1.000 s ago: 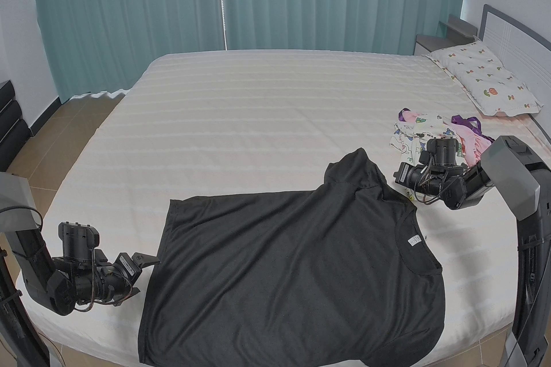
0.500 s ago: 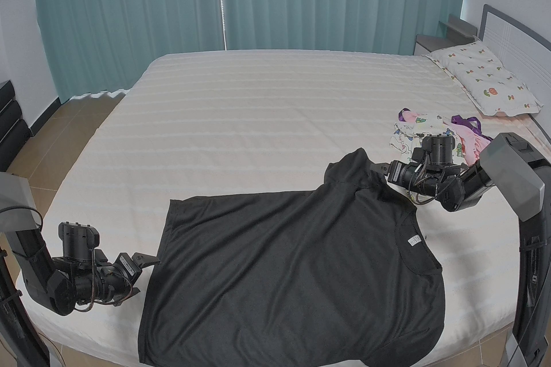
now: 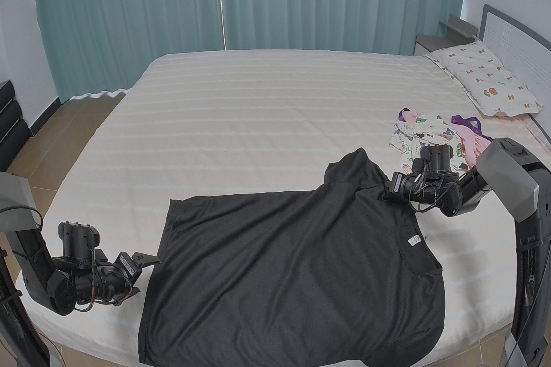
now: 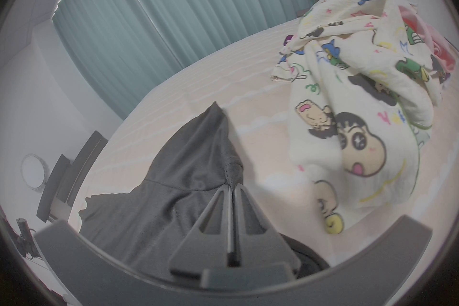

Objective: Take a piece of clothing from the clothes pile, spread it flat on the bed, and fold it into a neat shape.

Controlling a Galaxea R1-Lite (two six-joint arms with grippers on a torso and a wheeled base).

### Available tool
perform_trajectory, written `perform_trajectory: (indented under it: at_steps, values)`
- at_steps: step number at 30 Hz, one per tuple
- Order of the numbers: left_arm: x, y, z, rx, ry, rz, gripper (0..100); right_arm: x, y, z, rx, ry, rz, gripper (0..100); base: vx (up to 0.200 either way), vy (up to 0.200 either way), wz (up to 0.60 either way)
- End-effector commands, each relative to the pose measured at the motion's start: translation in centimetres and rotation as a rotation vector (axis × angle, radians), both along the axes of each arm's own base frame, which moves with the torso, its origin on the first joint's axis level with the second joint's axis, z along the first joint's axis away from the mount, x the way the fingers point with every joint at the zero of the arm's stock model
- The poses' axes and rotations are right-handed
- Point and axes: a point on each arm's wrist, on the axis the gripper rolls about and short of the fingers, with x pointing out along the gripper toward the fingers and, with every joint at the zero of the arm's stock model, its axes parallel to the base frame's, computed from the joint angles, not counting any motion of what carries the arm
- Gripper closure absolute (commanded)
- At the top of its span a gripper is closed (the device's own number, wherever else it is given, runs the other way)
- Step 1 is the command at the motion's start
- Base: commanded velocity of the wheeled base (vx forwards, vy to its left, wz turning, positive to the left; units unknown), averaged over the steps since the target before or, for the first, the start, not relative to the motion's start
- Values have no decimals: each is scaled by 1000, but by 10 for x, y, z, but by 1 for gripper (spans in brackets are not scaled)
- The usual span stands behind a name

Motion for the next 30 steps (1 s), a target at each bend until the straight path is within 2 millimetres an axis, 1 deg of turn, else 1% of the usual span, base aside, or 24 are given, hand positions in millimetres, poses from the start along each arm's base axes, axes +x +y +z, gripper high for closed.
perform_trajectory:
  at_steps: [1,4,8,10,14,15,19,21,22,23,27,28,29,30]
  values:
    - [0,0,0,0,0,1,0,1,-15,-3,0,8,-34,100,0,0,0]
    - [1,0,1,1,-5,3,0,2,-24,-5,2,7,-52,100,0,0,0]
    - [6,4,6,4,-40,19,0,0,-27,-7,15,15,-62,100,0,0,0]
    - [13,8,15,9,-91,35,0,0,-31,-7,17,19,-71,100,0,0,0]
    - [30,18,40,8,-216,75,0,-3,-39,-11,45,43,-102,100,0,0,0]
    - [37,19,46,10,-252,76,0,-4,-39,-14,55,51,-106,0,0,0,0]
    - [66,21,62,20,-341,78,0,-3,-38,-16,87,54,-119,0,0,0,0]
    - [66,21,62,20,-341,78,0,-3,-38,-16,87,54,-119,0,0,0,0]
    - [98,17,55,24,-328,56,0,-3,-32,-10,135,38,-133,0,0,0,0]
    - [108,15,52,29,-330,44,0,-5,-30,-9,142,39,-133,0,0,0,0]
    - [136,4,36,64,-321,-18,0,-9,-25,-6,146,38,-124,0,0,0,0]
    - [145,1,29,79,-311,-38,0,-9,-23,-7,145,39,-121,0,0,0,0]
    - [147,0,27,84,-308,-41,0,-9,-21,-6,145,38,-118,0,0,0,0]
    - [159,-5,18,106,-296,-55,0,-9,-19,-7,143,41,-116,0,0,0,0]
